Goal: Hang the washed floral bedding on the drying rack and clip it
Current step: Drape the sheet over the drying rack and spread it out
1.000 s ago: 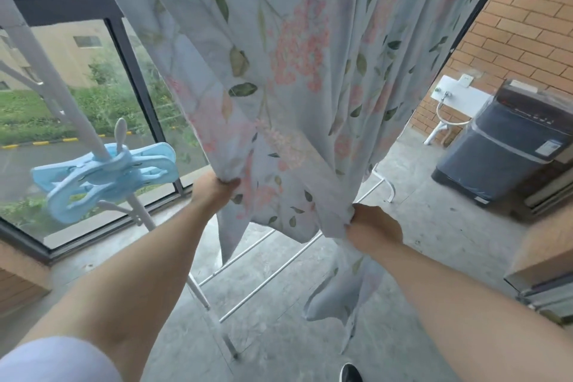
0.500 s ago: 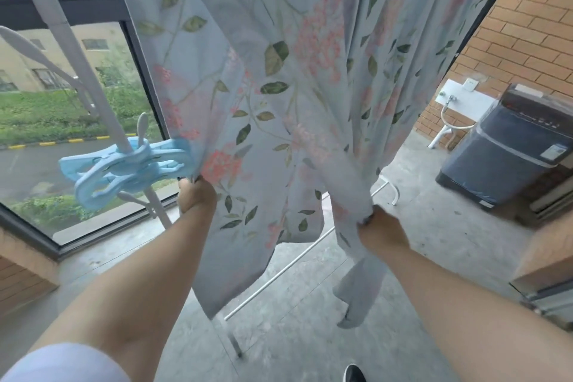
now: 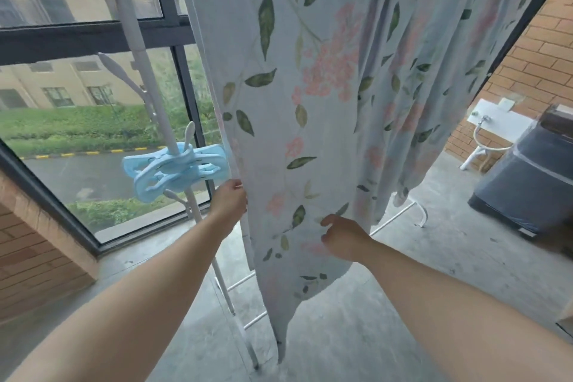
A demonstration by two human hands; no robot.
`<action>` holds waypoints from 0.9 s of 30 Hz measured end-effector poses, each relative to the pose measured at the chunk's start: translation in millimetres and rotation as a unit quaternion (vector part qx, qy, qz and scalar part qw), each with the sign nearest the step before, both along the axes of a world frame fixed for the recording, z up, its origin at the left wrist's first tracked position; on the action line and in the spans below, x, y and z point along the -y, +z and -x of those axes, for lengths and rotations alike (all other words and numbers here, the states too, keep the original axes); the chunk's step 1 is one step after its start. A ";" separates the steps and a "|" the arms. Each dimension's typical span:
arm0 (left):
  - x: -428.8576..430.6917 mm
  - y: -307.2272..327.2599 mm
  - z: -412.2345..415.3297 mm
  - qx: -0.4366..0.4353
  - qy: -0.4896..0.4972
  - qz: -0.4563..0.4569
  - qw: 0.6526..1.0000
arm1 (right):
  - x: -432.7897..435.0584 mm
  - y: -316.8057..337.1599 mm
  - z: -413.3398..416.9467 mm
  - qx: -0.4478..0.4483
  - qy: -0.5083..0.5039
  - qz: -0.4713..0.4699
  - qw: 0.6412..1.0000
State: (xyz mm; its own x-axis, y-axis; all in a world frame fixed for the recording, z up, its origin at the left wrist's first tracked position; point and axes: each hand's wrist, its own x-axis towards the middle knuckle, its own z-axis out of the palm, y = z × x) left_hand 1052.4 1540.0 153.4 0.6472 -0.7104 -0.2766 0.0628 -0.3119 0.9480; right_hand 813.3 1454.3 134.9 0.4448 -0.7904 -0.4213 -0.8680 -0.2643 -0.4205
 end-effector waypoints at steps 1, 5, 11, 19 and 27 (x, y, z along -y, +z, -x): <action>-3.0 8.6 1.4 0.021 -0.003 0.022 1.000 | -0.7 3.7 -3.8 0.006 0.005 0.006 1.000; -7.4 58.6 2.1 0.110 0.014 0.075 0.991 | 8.3 22.1 -15.7 0.036 0.052 0.051 0.997; 2.1 158.4 4.9 0.165 0.054 0.184 0.967 | 29.6 91.4 -39.5 0.180 0.010 0.114 0.977; 17.0 263.2 6.4 0.265 0.135 0.183 0.937 | 68.0 208.4 -76.4 0.314 0.022 0.272 0.909; 41.2 325.6 10.1 0.212 0.241 0.208 0.924 | 101.6 315.4 -112.0 0.354 0.106 0.459 0.808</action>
State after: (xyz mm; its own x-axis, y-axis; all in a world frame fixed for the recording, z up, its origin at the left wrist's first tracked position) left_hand 1042.3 1498.8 479.0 0.9036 -0.2998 0.3061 -0.3045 0.0532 0.9510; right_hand 925.3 1352.7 450.3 0.4844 -0.4994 0.7182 -0.3896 -0.8583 -0.3340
